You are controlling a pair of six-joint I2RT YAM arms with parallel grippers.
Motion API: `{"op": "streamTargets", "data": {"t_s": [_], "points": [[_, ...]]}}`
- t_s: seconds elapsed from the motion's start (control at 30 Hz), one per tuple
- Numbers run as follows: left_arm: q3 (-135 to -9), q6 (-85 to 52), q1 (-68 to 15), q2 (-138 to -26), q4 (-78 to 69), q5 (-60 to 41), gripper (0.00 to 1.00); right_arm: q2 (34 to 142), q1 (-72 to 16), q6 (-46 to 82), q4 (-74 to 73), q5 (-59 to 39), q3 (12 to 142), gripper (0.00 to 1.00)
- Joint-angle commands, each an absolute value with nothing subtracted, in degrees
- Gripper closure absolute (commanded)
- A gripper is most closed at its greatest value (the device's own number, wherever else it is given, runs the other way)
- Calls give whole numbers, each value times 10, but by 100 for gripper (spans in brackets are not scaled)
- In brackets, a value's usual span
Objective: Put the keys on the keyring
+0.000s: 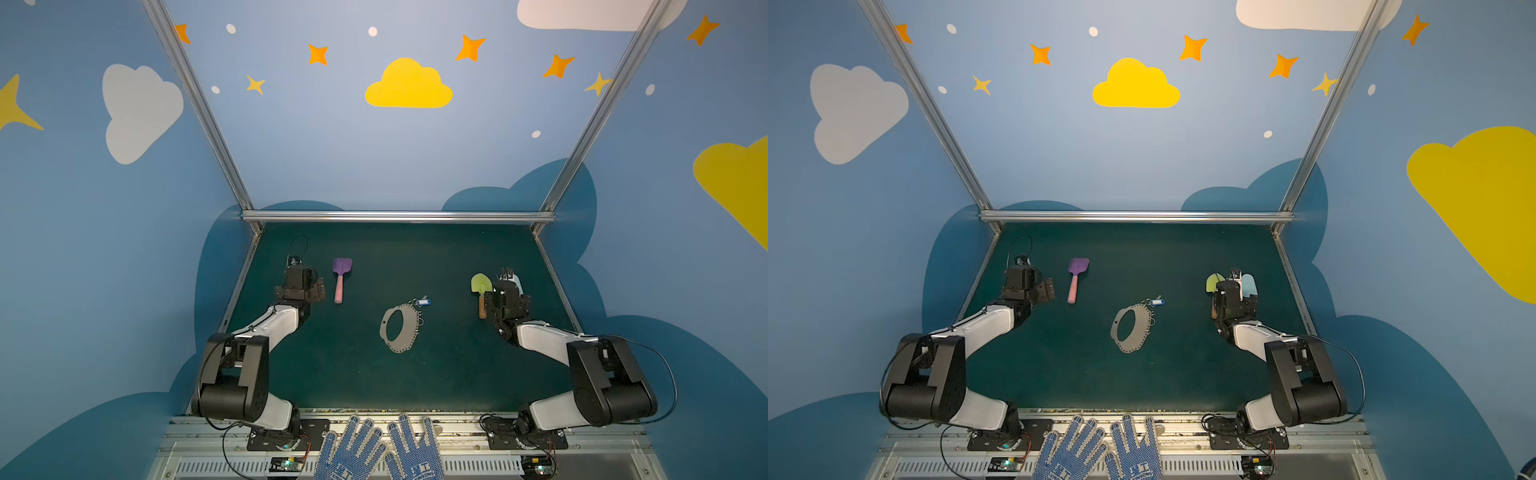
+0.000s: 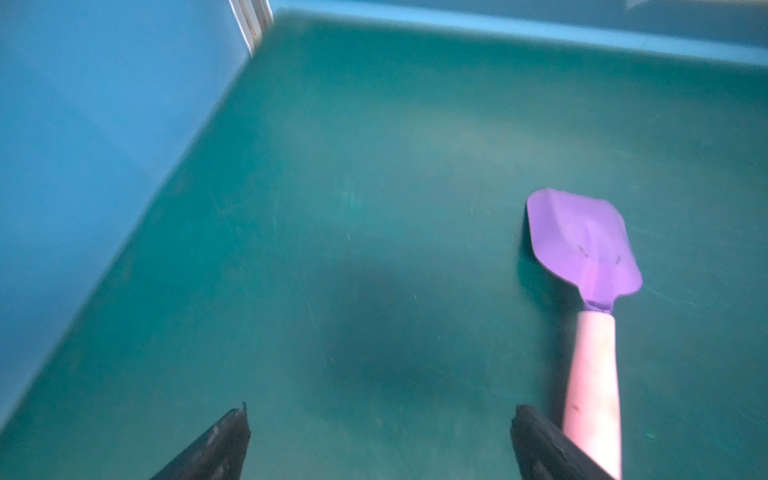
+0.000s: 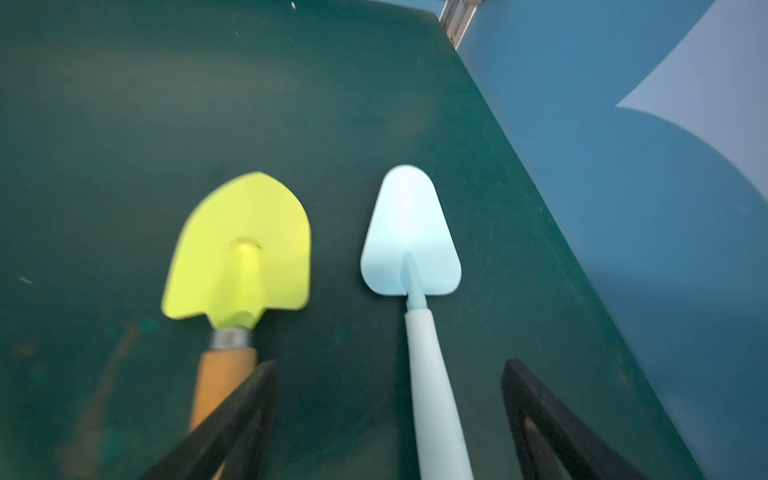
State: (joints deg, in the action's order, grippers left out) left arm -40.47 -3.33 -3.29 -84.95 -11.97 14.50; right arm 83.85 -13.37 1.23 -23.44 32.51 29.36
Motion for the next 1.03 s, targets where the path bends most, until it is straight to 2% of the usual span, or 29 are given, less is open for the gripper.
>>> {"op": "streamTargets", "data": {"t_s": [0.0,0.07,0.13,0.2,0.23,0.3,0.47,0.5,1.0], "points": [[-380,1,-12,-836,-268,88,0,847,-111,-22,-404,235,265,14],[-396,1,-4,-845,-248,59,0,857,-83,-6,-437,182,252,14],[-424,-9,-3,-855,-193,76,0,847,-57,5,-429,119,241,14],[-461,-10,-1,-861,-81,97,0,888,-43,4,-552,88,202,14],[-456,-15,-1,-859,-72,103,0,893,-44,-3,-567,79,199,14],[-409,-26,0,-846,-122,91,0,862,-46,-14,-464,54,225,12],[-250,-31,-3,-870,-409,72,0,867,-43,-10,-461,43,230,10],[-244,-30,-4,-877,-427,74,0,868,-42,-10,-467,44,229,10],[-250,-20,1,-868,-401,56,0,867,-33,-5,-453,23,235,10]]}}
